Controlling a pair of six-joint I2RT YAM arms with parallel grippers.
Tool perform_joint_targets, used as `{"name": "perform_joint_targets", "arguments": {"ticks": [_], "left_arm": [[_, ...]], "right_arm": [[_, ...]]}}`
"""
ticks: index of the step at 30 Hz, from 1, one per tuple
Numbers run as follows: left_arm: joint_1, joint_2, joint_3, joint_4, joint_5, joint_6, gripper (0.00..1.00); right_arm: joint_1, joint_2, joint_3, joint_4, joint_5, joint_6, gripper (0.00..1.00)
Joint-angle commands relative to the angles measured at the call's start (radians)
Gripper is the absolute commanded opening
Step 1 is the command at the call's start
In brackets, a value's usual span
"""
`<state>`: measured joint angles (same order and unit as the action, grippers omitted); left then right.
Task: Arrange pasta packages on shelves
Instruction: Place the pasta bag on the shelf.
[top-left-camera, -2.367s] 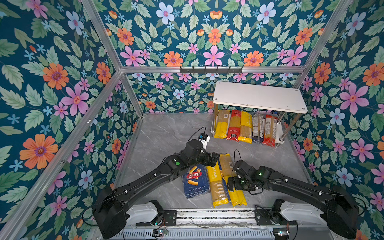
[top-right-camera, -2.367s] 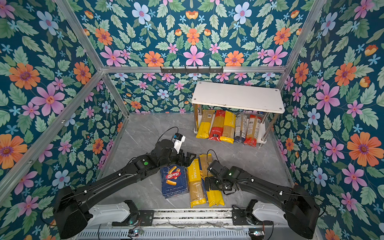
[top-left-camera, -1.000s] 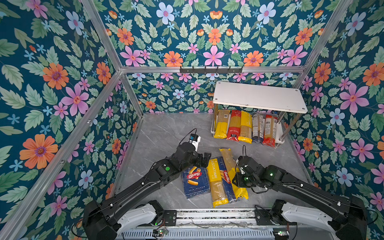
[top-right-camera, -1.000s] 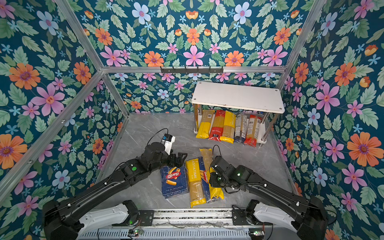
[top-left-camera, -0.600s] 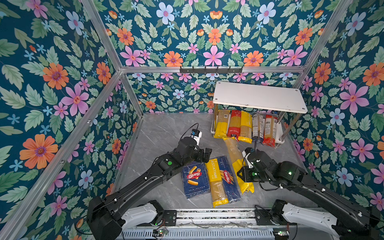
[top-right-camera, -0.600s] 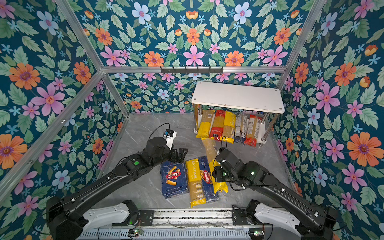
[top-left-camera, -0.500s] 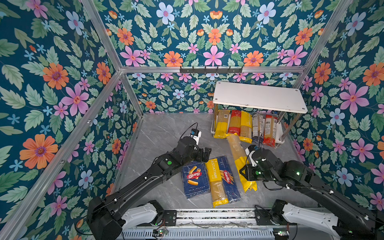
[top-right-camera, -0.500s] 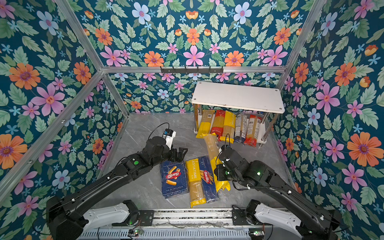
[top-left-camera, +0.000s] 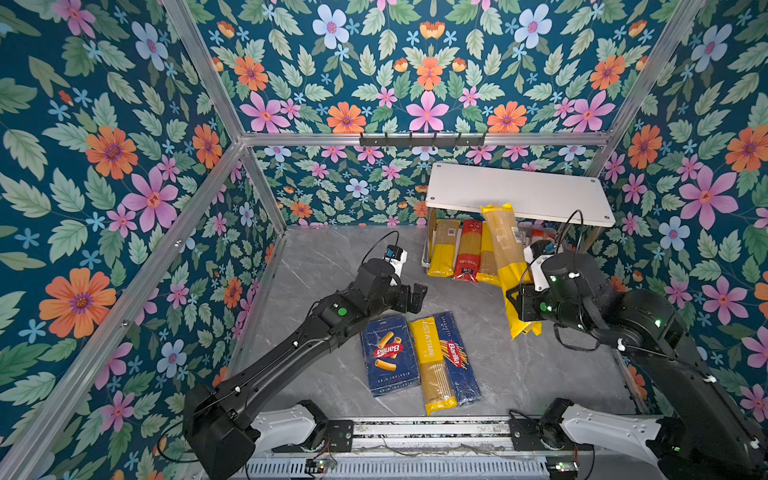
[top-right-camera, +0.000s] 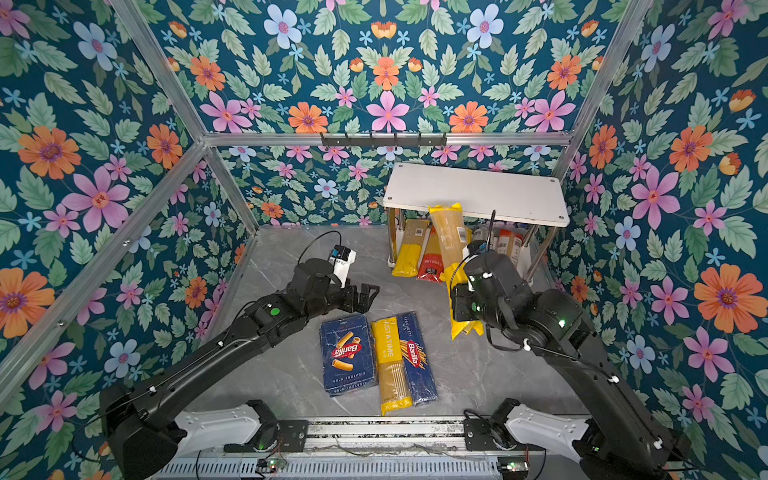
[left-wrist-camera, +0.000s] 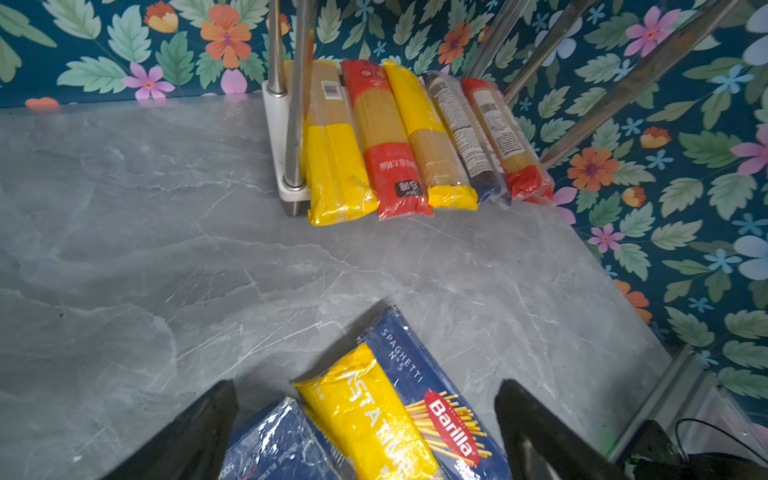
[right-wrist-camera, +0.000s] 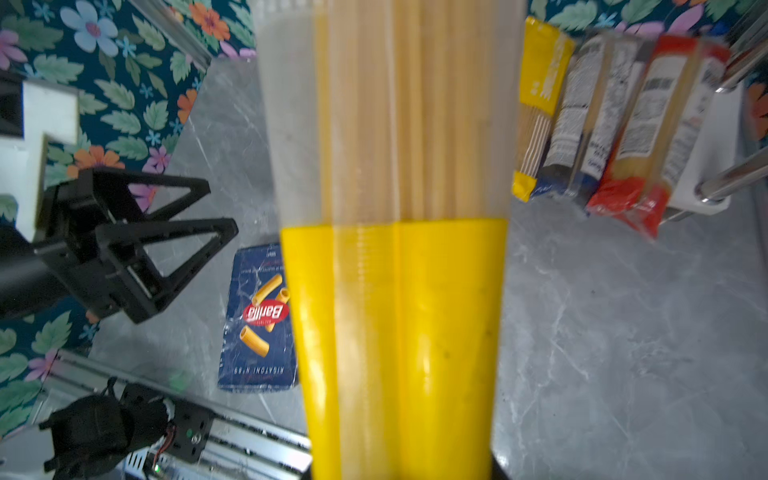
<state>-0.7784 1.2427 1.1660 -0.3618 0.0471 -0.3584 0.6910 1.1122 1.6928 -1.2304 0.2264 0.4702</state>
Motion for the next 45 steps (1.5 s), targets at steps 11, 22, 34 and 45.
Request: {"name": "perform_joint_targets", "arguments": {"ticks": [11, 22, 34, 45], "left_arm": [[-0.001, 0.393, 0.671, -0.058, 0.207, 0.103, 1.0], [-0.071, 0.704, 1.093, -0.06, 0.35, 0.142, 1.0], [-0.077, 0.782, 1.122, -0.043, 0.344, 0.156, 1.0], [-0.077, 0.809, 1.115, -0.009, 0.392, 0.159, 1.0]], "right_arm": [[-0.418, 0.181, 0.24, 0.126, -0.093, -0.184, 0.21], [-0.64, 0.423, 0.543, 0.117, -0.079, -0.284, 0.21], [-0.812, 0.764, 0.996, -0.011, -0.18, -0.35, 0.22], [-0.898, 0.85, 1.02, 0.019, -0.209, -0.377, 0.25]]}}
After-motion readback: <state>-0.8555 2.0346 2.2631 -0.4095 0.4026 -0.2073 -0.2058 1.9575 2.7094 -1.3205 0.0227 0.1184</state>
